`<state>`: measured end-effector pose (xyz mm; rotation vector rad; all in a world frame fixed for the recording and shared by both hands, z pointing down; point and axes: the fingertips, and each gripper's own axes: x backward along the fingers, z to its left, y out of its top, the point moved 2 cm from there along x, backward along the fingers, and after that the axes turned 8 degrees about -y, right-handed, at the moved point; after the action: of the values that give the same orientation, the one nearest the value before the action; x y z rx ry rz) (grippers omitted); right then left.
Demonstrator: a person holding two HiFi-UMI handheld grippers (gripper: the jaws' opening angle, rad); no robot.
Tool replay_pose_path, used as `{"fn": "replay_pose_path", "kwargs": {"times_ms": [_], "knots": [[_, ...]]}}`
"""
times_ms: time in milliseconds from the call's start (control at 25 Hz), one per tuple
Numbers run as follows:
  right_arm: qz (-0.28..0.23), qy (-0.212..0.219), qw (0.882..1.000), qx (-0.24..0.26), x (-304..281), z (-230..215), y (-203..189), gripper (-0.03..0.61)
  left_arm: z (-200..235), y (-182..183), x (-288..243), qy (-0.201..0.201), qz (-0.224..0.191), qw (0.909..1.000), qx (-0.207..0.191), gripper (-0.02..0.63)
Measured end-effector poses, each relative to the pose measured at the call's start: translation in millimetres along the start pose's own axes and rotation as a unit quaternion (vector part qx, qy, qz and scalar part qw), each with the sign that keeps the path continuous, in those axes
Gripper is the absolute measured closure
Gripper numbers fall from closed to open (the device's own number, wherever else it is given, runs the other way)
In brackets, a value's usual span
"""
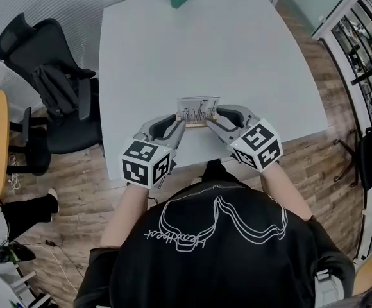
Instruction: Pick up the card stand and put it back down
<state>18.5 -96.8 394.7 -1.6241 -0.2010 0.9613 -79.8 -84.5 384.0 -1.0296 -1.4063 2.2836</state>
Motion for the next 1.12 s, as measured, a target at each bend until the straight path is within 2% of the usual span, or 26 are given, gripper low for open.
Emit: {"fn": "replay_pose_path", "kwargs": {"times_ms": [760, 1120], "knots": [[0.004, 0.013, 1.0, 0.004, -42, -52, 16, 0.437, 44, 29, -40, 0.016, -0.002, 0.9998, 0.012, 0.514], [0.023, 0.018, 0.999, 0.017, -76, -80, 12, 0.437, 76, 29, -70, 0.022, 0.009, 0.9992, 0.032, 0.515]]}}
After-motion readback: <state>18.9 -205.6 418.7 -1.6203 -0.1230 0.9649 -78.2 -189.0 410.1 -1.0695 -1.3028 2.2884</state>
